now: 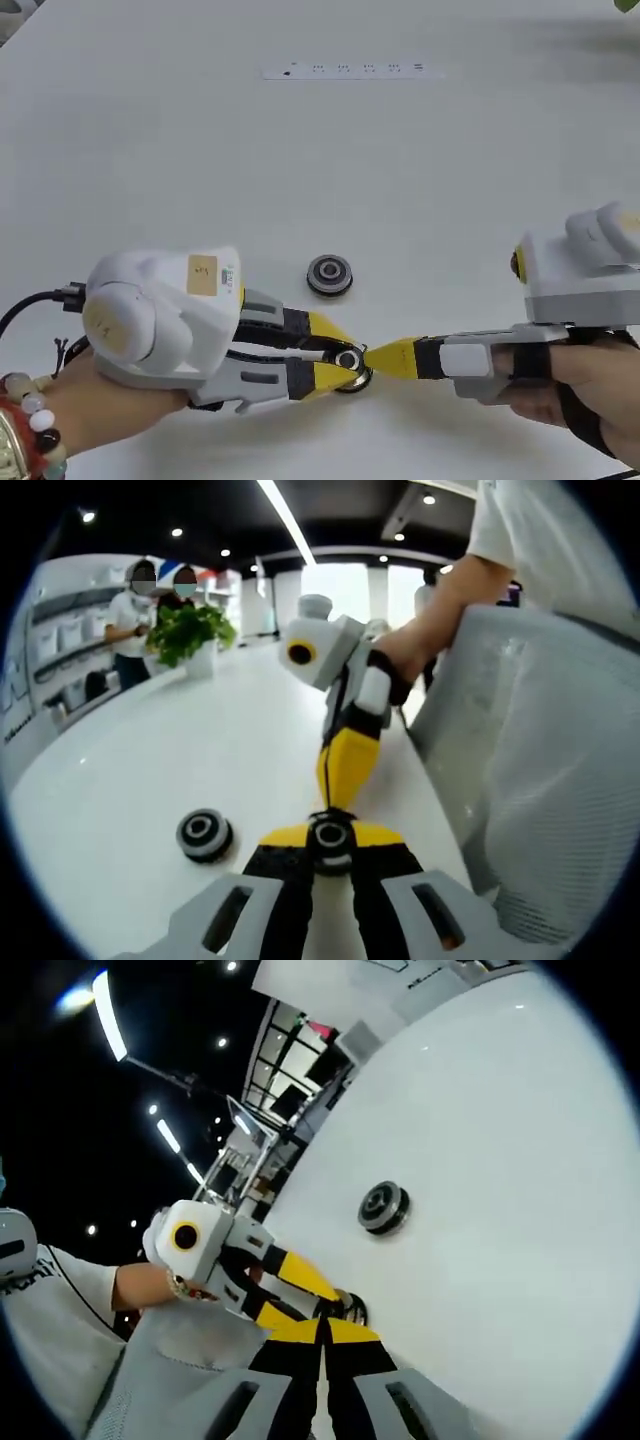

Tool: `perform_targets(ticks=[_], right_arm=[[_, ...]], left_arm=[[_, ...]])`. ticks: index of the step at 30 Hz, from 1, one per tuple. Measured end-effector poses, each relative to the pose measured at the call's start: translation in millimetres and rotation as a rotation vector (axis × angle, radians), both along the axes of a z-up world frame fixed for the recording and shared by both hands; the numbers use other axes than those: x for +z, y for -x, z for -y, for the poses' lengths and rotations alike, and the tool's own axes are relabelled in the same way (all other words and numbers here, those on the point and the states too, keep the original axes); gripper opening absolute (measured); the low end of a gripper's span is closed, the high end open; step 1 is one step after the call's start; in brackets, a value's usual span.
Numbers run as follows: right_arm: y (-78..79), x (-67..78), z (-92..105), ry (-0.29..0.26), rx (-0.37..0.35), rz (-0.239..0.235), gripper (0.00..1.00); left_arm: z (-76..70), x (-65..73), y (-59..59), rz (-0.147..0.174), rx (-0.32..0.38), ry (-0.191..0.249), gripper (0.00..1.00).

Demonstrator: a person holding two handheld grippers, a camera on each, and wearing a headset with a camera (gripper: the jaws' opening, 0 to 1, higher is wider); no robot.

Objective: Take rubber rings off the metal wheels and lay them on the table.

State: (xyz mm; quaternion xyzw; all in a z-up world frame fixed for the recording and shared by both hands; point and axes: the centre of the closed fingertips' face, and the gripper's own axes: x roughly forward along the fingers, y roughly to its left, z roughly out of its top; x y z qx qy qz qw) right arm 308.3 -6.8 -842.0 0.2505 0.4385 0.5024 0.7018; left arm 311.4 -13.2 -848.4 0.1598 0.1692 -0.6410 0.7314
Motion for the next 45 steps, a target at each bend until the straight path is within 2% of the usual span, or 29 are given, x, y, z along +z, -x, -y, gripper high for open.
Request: perform_targets(ticks=[3, 8, 11, 14, 16, 17, 21, 24, 29, 33, 37, 41, 42, 45], right_arm=[[0.2, 1.6, -0.9, -0.013, -0.001, -0.009, 0.0], [1.5, 9.3, -4.8, -0.072, -0.003, -0.033, 0.0], [2.0, 10.7, -6.2, -0.074, 0.006, -0.025, 0.0], [1.5, 9.0, -3.6, -0.087, -0.004, -0.037, 0.0], [1.5, 4.4, -1.4, -0.068, -0.009, -0.04, 0.0], [1.2, 2.1, 0.0, -0.054, -0.01, -0.026, 0.0], [0.1, 1.1, 2.8, -0.028, -0.006, -0.008, 0.0], [-0.1, -1.3, 3.7, -0.002, -0.001, 0.015, 0.0], [-0.8, 2.0, 4.2, -0.006, -0.001, 0.022, 0.0], [-0.4, 1.8, 4.6, 0.004, 0.001, 0.027, 0.0], [-1.3, 2.8, 5.6, 0.013, 0.002, 0.034, 0.0], [-1.7, 6.3, 5.9, 0.023, 0.01, 0.052, 0.0], [-1.9, 5.4, 6.6, 0.038, 0.019, 0.066, 0.0], [-1.4, 8.1, 6.4, 0.048, 0.028, 0.079, 0.0]], left_arm=[[0.0, 0.0, -0.1, 0.0, -0.001, 0.001, 0.14], [0.0, -0.1, -0.5, 0.0, 0.0, 0.003, 0.14], [0.6, 0.1, -0.9, 0.0, 0.0, 0.004, 0.14], [0.7, 0.4, -0.9, 0.004, 0.002, 0.004, 0.14], [1.0, 0.5, -0.8, 0.01, 0.007, 0.003, 0.14], [1.1, 0.6, -0.7, 0.011, 0.009, 0.003, 0.14], [1.5, 0.8, -0.7, 0.011, 0.016, -0.007, 0.14], [2.5, 1.4, -1.8, -0.013, 0.033, -0.018, 0.14], [2.9, 1.8, -1.2, -0.043, 0.034, -0.042, 0.16], [2.8, 4.5, 2.6, -0.039, 0.013, -0.051, 0.17], [2.3, 14.5, 4.1, -0.057, -0.001, -0.041, 0.16], [0.7, 27.6, 1.2, -0.049, 0.008, -0.022, 0.19], [0.0, 30.6, 0.8, -0.034, 0.007, -0.019, 0.2], [-1.2, 34.9, 2.2, -0.015, -0.003, -0.025, 0.23]])
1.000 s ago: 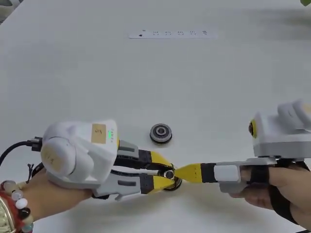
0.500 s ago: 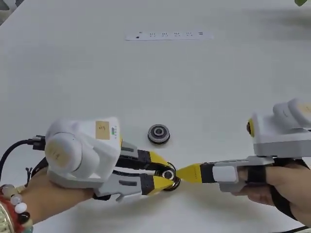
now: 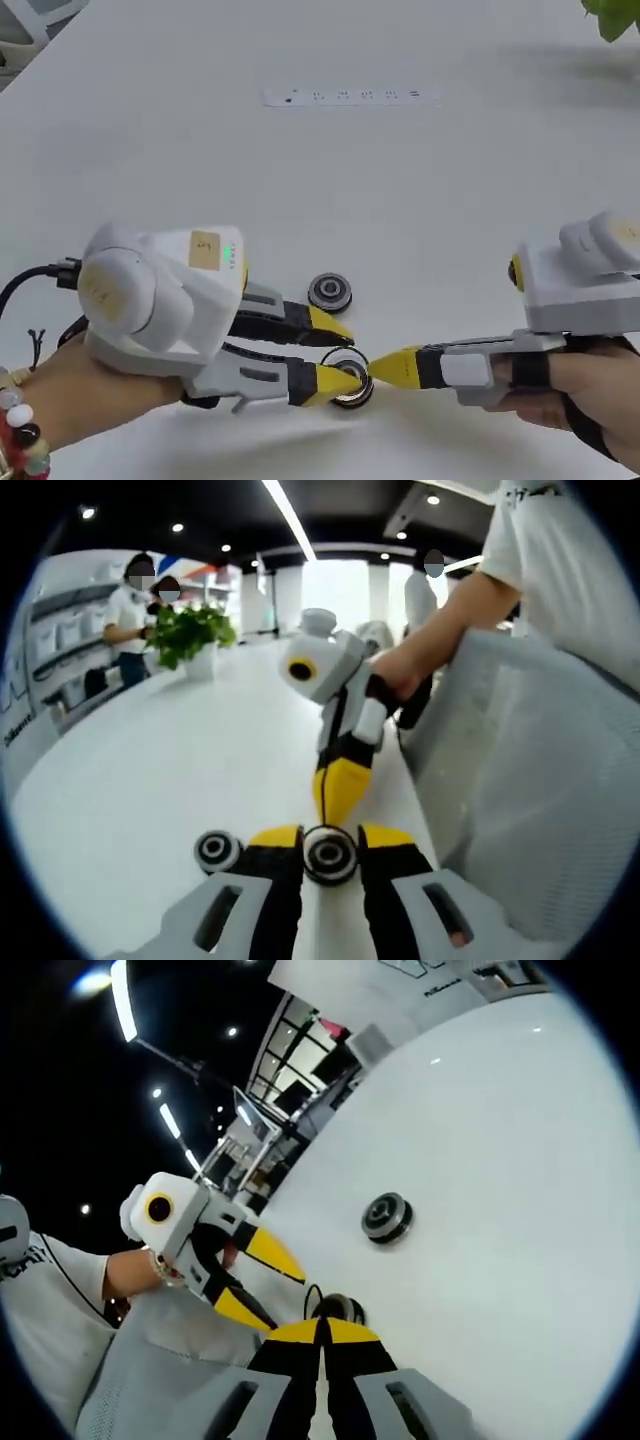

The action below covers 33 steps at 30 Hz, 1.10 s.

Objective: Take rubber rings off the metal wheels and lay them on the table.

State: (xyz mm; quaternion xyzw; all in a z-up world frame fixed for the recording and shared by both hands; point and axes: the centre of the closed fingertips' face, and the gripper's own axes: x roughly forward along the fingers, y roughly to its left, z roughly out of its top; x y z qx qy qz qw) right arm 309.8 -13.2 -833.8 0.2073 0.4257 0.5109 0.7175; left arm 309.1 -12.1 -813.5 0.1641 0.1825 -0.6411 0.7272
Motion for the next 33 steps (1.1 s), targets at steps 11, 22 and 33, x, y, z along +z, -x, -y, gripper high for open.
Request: perform_targets(ticks=[11, 22, 33], right_arm=[[4.2, 16.5, 6.6, 0.019, 0.011, 0.056, 0.0], [8.5, 36.2, 18.0, 0.016, -0.023, 0.09, 0.0], [10.7, 52.2, 22.3, 0.021, -0.061, 0.117, 0.0]], left_arm=[[-14.7, 28.0, 3.5, 0.06, -0.038, 0.002, 0.38], [-46.2, 60.5, -2.2, 0.115, 0.065, 0.04, 0.51], [-81.0, 83.7, -3.4, 0.154, 0.189, 0.083, 0.67]])
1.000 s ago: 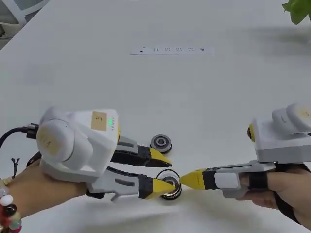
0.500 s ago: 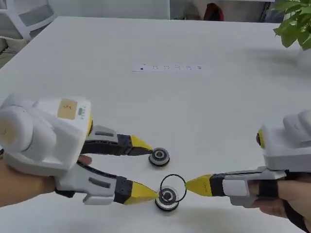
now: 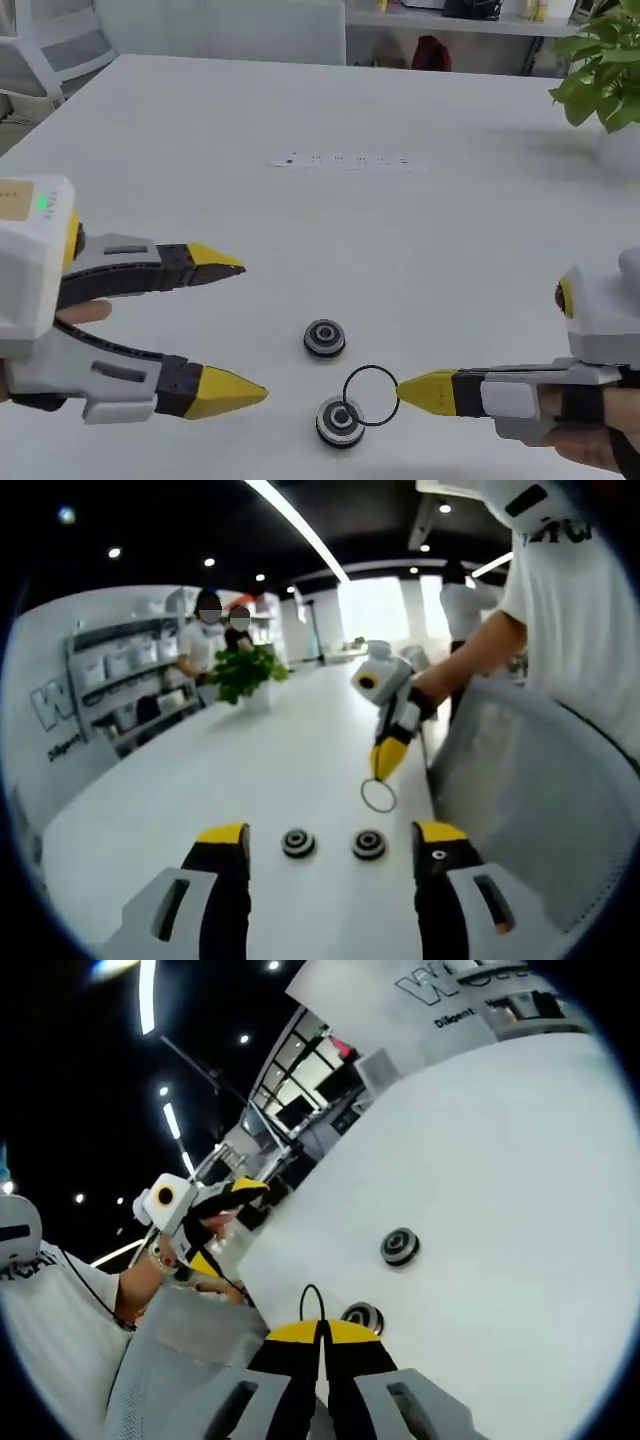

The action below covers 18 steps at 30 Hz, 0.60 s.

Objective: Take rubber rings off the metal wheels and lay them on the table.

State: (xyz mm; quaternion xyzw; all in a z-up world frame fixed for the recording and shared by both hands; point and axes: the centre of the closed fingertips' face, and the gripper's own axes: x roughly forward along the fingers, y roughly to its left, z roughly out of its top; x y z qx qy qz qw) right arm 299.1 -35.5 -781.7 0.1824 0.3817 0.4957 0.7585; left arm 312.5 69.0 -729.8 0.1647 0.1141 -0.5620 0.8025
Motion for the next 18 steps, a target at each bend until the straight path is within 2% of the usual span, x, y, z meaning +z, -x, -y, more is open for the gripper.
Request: perform_targets(ticks=[4, 8, 11, 14, 18], right_arm=[[0.9, 7.2, 0.6, -0.015, -0.015, -0.001, 0.0], [3.6, 13.9, -0.4, -0.021, -0.017, 0.005, 0.0], [6.6, 18.7, -2.5, -0.017, -0.011, 0.016, 0.0], [7.8, 22.2, -4.9, -0.017, -0.006, 0.027, 0.0], [7.5, 30.1, -8.2, -0.025, -0.004, 0.038, 0.0]], left_arm=[[-10.6, -0.6, 7.3, -0.015, 0.033, -0.005, 0.71], [-20.8, 2.4, 19.1, 0.0, 0.055, 0.004, 0.77], [-29.8, 3.8, 23.0, 0.001, 0.093, 0.012, 0.83], [-39.6, 3.9, 26.2, -0.009, 0.147, 0.025, 0.87], [-48.5, 0.9, 33.8, -0.027, 0.176, 0.028, 0.92]])
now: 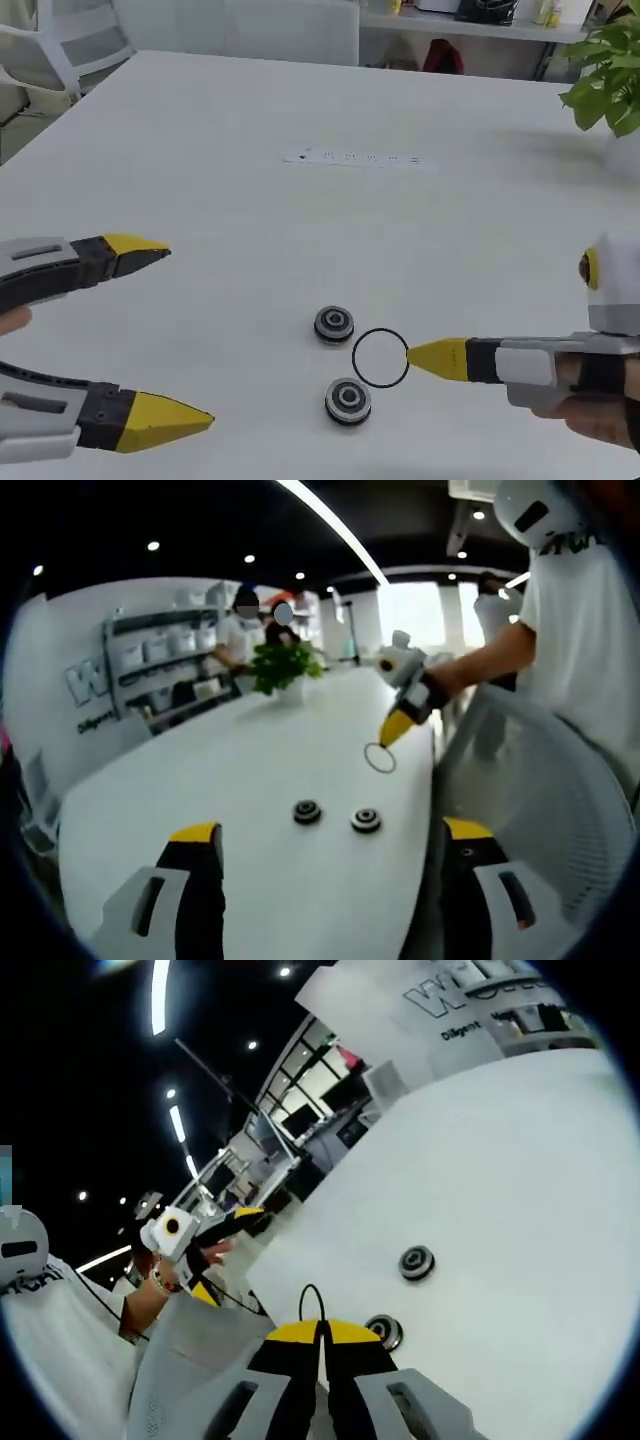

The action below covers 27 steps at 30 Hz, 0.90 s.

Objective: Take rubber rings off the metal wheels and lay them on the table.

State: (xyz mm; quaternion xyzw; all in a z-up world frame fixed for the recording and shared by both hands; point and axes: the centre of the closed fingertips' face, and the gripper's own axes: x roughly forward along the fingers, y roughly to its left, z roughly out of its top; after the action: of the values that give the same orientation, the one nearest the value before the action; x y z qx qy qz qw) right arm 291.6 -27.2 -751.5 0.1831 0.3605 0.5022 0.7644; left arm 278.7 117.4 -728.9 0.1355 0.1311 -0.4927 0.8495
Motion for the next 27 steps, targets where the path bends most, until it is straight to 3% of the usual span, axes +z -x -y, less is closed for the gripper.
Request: perform_targets(ticks=[5, 8, 16, 27], right_arm=[[-1.0, 9.9, -5.4, -0.019, 0.008, 0.003, 0.0], [-1.6, 13.5, -10.9, -0.02, 0.018, 0.011, 0.0], [-3.9, 16.4, -27.0, -0.018, 0.043, 0.003, 0.0], [-5.8, 6.6, -60.0, 0.023, 0.119, 0.002, 0.0]], left_arm=[[-6.1, -6.7, 9.7, -0.02, 0.013, -0.029, 1.0], [-9.8, -9.8, 16.5, -0.052, 0.02, -0.023, 1.0], [-14.0, -10.9, 21.5, -0.084, 0.052, -0.018, 1.0], [-9.9, -14.1, 27.5, -0.11, 0.047, -0.005, 1.0]])
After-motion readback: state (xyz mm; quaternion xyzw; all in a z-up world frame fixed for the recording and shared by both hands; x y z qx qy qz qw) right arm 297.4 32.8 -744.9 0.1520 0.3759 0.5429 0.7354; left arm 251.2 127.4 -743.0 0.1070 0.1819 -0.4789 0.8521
